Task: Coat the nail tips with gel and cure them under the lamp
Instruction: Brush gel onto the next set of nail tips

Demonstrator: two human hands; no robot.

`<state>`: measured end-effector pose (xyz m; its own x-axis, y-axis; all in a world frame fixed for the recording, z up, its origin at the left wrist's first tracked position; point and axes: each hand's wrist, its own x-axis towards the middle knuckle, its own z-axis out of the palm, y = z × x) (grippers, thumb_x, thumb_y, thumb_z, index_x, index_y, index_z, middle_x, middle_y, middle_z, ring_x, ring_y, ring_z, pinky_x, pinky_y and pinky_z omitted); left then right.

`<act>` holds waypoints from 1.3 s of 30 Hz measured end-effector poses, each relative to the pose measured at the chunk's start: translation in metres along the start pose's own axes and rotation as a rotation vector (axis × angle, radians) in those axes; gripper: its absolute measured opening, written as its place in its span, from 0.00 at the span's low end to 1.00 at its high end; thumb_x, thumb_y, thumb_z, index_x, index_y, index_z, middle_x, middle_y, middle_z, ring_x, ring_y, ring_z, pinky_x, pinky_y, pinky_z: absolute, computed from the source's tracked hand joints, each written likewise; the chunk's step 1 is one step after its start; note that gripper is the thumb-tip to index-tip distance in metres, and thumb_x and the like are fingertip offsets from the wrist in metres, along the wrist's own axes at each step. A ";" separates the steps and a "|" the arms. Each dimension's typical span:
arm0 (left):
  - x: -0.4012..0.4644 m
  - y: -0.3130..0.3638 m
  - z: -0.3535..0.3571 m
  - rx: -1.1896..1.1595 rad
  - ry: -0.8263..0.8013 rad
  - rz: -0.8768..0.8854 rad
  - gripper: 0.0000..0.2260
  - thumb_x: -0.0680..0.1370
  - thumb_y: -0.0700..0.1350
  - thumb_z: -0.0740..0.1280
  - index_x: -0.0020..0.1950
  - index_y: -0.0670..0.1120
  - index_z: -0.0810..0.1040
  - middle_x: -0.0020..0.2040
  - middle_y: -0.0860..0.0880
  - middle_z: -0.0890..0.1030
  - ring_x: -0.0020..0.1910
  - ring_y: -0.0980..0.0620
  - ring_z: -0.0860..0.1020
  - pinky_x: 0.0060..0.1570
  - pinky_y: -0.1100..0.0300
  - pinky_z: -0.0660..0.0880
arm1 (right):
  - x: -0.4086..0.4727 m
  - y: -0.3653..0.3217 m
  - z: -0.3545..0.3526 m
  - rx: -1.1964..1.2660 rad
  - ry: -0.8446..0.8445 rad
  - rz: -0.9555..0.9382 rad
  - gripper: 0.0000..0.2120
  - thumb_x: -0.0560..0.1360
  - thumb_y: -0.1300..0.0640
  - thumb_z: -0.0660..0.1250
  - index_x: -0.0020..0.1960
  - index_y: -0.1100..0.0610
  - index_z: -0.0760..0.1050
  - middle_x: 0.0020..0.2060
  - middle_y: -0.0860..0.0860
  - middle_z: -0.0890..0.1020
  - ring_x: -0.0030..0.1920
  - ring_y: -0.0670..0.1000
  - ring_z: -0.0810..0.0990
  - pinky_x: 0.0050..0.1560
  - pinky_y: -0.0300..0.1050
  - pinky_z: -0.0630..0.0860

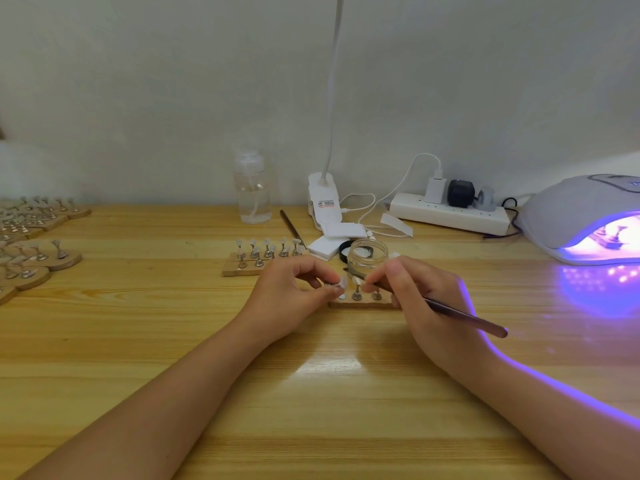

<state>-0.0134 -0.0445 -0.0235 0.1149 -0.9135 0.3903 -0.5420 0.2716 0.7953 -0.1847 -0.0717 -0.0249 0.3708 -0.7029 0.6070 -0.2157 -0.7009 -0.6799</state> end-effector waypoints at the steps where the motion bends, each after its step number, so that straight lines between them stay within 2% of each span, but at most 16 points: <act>1: 0.000 0.000 0.000 0.001 0.001 0.001 0.07 0.68 0.39 0.74 0.35 0.50 0.79 0.32 0.58 0.78 0.32 0.66 0.73 0.33 0.78 0.65 | 0.000 0.000 0.001 0.001 -0.016 -0.009 0.20 0.74 0.43 0.52 0.38 0.50 0.78 0.32 0.36 0.79 0.35 0.38 0.76 0.38 0.28 0.69; 5: 0.000 0.000 0.000 0.019 -0.008 0.000 0.08 0.68 0.38 0.74 0.35 0.50 0.80 0.31 0.59 0.77 0.32 0.67 0.73 0.32 0.78 0.65 | -0.003 0.000 0.001 0.146 -0.004 -0.006 0.20 0.73 0.44 0.54 0.35 0.52 0.79 0.30 0.47 0.82 0.32 0.38 0.77 0.37 0.28 0.70; 7: 0.000 0.000 0.000 0.010 -0.008 -0.010 0.07 0.68 0.39 0.74 0.35 0.50 0.80 0.32 0.58 0.78 0.32 0.67 0.73 0.32 0.78 0.65 | -0.003 0.000 0.000 0.138 0.020 -0.006 0.21 0.73 0.45 0.53 0.35 0.54 0.79 0.31 0.45 0.82 0.32 0.38 0.77 0.37 0.27 0.69; 10: 0.000 0.000 0.000 0.003 -0.014 -0.015 0.06 0.68 0.40 0.74 0.35 0.49 0.80 0.32 0.58 0.78 0.33 0.66 0.73 0.33 0.77 0.66 | 0.000 -0.001 0.000 0.019 0.007 0.004 0.19 0.74 0.44 0.54 0.38 0.52 0.79 0.30 0.35 0.78 0.33 0.37 0.76 0.37 0.28 0.68; 12: -0.001 0.001 0.000 0.001 -0.014 -0.014 0.06 0.68 0.40 0.74 0.35 0.50 0.80 0.33 0.58 0.78 0.33 0.67 0.73 0.33 0.77 0.66 | -0.001 -0.001 0.000 0.008 -0.022 -0.013 0.17 0.76 0.46 0.56 0.38 0.52 0.78 0.28 0.33 0.77 0.33 0.36 0.76 0.37 0.27 0.69; 15: 0.000 0.000 0.000 0.011 -0.009 -0.009 0.08 0.68 0.38 0.74 0.35 0.50 0.79 0.32 0.58 0.77 0.31 0.68 0.73 0.32 0.78 0.66 | -0.004 -0.001 0.000 0.098 -0.030 -0.029 0.20 0.75 0.46 0.54 0.36 0.54 0.79 0.27 0.36 0.78 0.31 0.36 0.76 0.36 0.26 0.68; 19: 0.000 0.000 0.000 0.002 0.000 -0.011 0.08 0.68 0.38 0.74 0.35 0.50 0.79 0.31 0.59 0.77 0.31 0.68 0.73 0.32 0.78 0.65 | -0.003 0.000 0.000 0.137 -0.005 -0.045 0.20 0.75 0.47 0.53 0.36 0.54 0.79 0.29 0.46 0.81 0.30 0.37 0.76 0.36 0.26 0.68; 22: -0.001 0.000 0.000 0.005 0.002 -0.010 0.07 0.68 0.39 0.74 0.35 0.50 0.80 0.32 0.58 0.78 0.32 0.68 0.73 0.32 0.78 0.66 | -0.001 0.002 0.000 0.075 0.008 0.002 0.19 0.76 0.46 0.53 0.38 0.53 0.79 0.34 0.43 0.81 0.33 0.38 0.77 0.37 0.29 0.69; 25: 0.000 0.001 0.000 0.004 0.007 -0.005 0.08 0.68 0.38 0.74 0.35 0.50 0.80 0.32 0.58 0.78 0.32 0.68 0.73 0.32 0.78 0.65 | -0.001 0.003 0.001 0.095 -0.014 0.019 0.19 0.76 0.45 0.55 0.38 0.53 0.79 0.31 0.40 0.80 0.33 0.38 0.77 0.37 0.29 0.70; 28: 0.000 0.001 0.000 0.011 0.009 -0.008 0.08 0.68 0.38 0.73 0.35 0.50 0.80 0.32 0.58 0.78 0.32 0.67 0.73 0.32 0.78 0.65 | -0.004 0.001 0.001 0.176 -0.031 -0.005 0.20 0.75 0.46 0.54 0.36 0.54 0.79 0.28 0.44 0.80 0.30 0.37 0.76 0.35 0.25 0.68; 31: 0.000 0.001 0.000 0.011 0.003 -0.012 0.08 0.68 0.39 0.74 0.35 0.51 0.79 0.32 0.58 0.78 0.31 0.67 0.73 0.32 0.78 0.65 | -0.004 0.000 0.000 0.223 0.005 -0.011 0.18 0.76 0.49 0.56 0.35 0.55 0.79 0.28 0.49 0.81 0.29 0.36 0.76 0.35 0.24 0.68; 36: 0.000 0.000 0.000 0.009 -0.004 -0.015 0.07 0.68 0.40 0.74 0.35 0.51 0.80 0.32 0.58 0.79 0.32 0.67 0.73 0.32 0.77 0.66 | 0.001 0.002 0.001 0.137 -0.019 0.052 0.16 0.77 0.48 0.56 0.39 0.53 0.78 0.31 0.42 0.81 0.32 0.37 0.76 0.37 0.27 0.68; 39: 0.001 0.000 0.000 0.009 -0.002 -0.018 0.07 0.68 0.39 0.73 0.36 0.51 0.79 0.33 0.57 0.78 0.32 0.67 0.73 0.32 0.77 0.66 | -0.001 0.002 0.001 0.217 -0.048 0.045 0.18 0.76 0.53 0.54 0.37 0.57 0.79 0.29 0.47 0.81 0.30 0.37 0.76 0.36 0.26 0.68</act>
<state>-0.0130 -0.0455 -0.0234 0.1230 -0.9190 0.3746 -0.5474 0.2520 0.7980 -0.1841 -0.0719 -0.0271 0.4090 -0.7225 0.5574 -0.0351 -0.6228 -0.7816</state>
